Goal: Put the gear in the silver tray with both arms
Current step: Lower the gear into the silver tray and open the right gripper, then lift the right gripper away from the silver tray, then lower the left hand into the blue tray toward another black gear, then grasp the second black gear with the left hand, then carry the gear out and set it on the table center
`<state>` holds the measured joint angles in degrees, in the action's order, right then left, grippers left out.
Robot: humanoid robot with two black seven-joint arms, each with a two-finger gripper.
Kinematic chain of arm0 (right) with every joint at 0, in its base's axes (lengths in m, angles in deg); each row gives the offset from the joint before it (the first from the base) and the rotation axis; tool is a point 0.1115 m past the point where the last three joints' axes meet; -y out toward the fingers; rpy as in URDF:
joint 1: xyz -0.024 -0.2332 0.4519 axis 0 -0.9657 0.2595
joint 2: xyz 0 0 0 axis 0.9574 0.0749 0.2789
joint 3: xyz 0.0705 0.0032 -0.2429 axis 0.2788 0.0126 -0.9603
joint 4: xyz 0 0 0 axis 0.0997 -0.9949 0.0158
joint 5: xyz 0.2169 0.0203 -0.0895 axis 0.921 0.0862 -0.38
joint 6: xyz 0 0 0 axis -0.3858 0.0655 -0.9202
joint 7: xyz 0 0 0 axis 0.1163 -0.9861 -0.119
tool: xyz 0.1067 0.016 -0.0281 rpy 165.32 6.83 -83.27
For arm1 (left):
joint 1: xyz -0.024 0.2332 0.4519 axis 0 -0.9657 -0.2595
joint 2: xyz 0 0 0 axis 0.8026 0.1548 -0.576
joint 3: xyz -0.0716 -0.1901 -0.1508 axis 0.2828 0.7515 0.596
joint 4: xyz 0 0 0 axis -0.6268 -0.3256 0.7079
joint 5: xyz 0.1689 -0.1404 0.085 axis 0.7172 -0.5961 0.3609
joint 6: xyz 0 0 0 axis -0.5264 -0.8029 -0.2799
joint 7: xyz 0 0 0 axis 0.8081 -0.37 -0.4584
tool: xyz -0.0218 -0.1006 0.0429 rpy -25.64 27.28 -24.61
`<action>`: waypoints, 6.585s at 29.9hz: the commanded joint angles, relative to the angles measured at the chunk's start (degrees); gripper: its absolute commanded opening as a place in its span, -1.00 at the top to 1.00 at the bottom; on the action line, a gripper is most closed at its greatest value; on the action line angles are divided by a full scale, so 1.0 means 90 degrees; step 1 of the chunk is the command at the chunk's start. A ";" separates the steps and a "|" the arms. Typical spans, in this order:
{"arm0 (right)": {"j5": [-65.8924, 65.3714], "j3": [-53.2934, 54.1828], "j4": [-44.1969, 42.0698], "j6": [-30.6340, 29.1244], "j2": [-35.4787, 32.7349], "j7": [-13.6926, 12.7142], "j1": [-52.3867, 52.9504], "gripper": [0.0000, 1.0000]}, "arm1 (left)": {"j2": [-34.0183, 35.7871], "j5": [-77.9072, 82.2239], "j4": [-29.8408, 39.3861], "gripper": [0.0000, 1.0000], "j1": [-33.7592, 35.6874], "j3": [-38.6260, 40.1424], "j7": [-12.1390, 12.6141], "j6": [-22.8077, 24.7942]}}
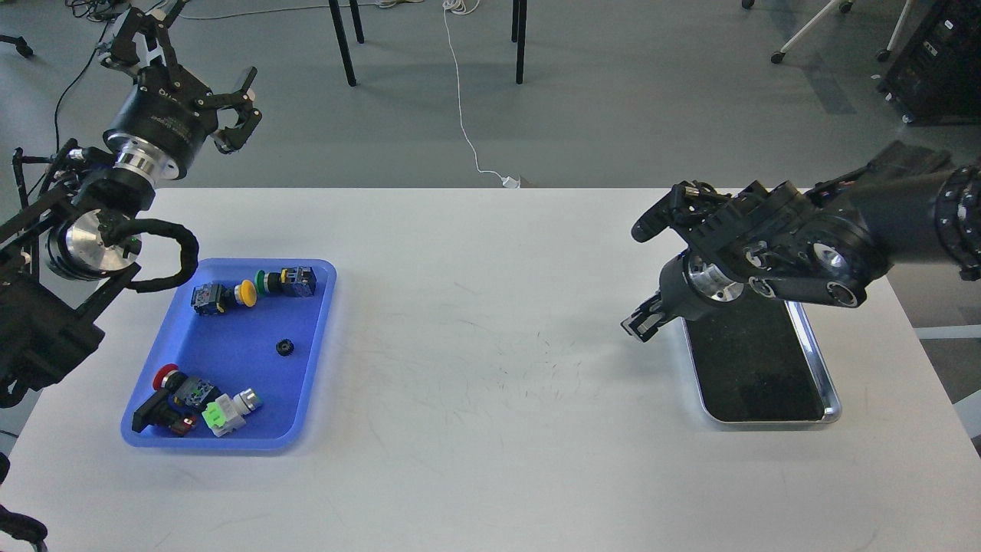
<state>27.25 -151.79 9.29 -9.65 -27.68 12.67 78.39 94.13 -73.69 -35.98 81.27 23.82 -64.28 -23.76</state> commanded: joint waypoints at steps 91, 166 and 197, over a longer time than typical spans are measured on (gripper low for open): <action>0.4822 0.9468 0.0133 0.0046 -0.3745 0.0449 -0.5829 -0.93 | 0.1630 1.3426 0.0956 -0.11 -0.0802 -0.3233 -0.0392 -0.1728; 0.4822 0.9732 0.0132 0.0075 -0.3813 0.0439 -0.5878 -0.93 | 0.1434 1.2931 0.0790 0.72 -0.0588 -0.3223 -0.0392 -0.1728; 0.4831 0.9849 0.0582 0.0261 -0.5385 0.0508 -0.7215 -0.94 | -0.3251 1.3085 -0.0136 0.72 0.0693 -0.4161 0.0155 -0.1689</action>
<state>70.68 -63.01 14.58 -7.31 -75.22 17.25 13.86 68.62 43.24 -32.82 87.62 -12.50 -62.88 -38.80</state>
